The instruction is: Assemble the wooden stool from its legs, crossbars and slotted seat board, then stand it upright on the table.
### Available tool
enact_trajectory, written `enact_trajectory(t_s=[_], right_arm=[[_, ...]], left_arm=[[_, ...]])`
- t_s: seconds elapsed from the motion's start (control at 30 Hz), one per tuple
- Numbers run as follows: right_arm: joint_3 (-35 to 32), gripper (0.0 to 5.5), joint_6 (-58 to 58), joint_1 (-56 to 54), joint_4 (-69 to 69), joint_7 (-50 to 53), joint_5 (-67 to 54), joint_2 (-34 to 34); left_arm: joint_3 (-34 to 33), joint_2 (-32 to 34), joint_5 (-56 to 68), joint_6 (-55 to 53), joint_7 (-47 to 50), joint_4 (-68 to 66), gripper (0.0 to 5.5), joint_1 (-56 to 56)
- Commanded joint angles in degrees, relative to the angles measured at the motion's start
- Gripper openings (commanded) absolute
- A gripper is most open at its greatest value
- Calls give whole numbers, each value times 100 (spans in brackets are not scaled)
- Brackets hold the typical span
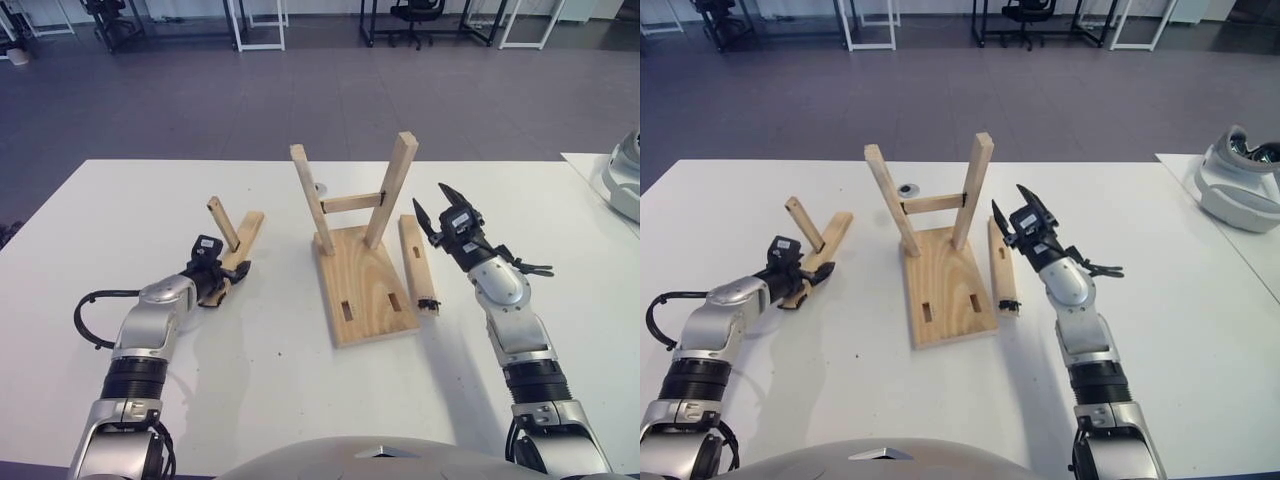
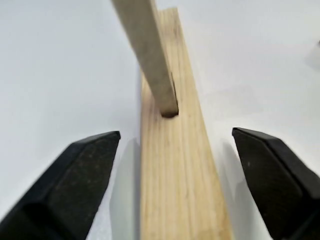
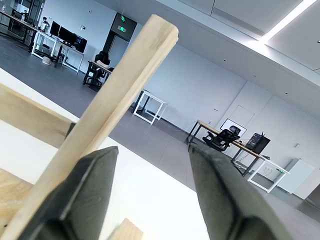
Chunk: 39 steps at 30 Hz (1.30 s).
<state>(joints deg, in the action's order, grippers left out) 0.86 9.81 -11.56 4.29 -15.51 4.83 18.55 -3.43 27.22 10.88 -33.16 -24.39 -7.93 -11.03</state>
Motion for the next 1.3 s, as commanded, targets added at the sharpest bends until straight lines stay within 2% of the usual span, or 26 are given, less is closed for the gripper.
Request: enact_trajectory(t_s=[0.03,0.3,0.4,0.5,0.6,0.67,0.8,0.9,1.07,1.23,1.3], right_arm=[[20,261,-63,34,-58,68,53,-35],[-8,261,-141,25,-64,140,16,-46],[-312,261,-457,-152,-102,-2,-462,-22],[-742,261,-1245,-559,-345,-424,-1478,59],[-1073,261,-2682,-1342,-920,-913,-3152,44],[-1178,302,-3683,-1991,-1257,-945,-4396,-152],[-1207,375,-4787,-2983,-1225,-411,-5665,-682],[-1399,377,-5250,-3587,-895,251,-6457,-1206],[-1573,377,-5601,-3796,-965,1049,-7445,-1735],[-1495,377,-5697,-3656,-1089,1538,-7754,-1842],[-1511,346,-5700,-3586,-1080,1716,-7833,-1846]], left_arm=[[89,94,-87,-143,-113,13,346,164],[37,108,-65,-27,-281,53,214,218],[-110,196,-61,201,-344,-59,203,204],[-534,264,172,667,-511,-60,203,78],[-1385,367,1066,999,-1103,522,203,35],[-1809,432,1765,971,-1436,1063,203,-167],[-2135,405,2827,687,-1526,1857,203,-664],[-1652,428,2926,543,-1518,2295,203,-1077],[-536,421,2449,567,-1574,2762,203,-1367],[-158,399,2253,647,-1538,2952,203,-1428],[-62,460,2109,700,-1544,2994,203,-1392]])
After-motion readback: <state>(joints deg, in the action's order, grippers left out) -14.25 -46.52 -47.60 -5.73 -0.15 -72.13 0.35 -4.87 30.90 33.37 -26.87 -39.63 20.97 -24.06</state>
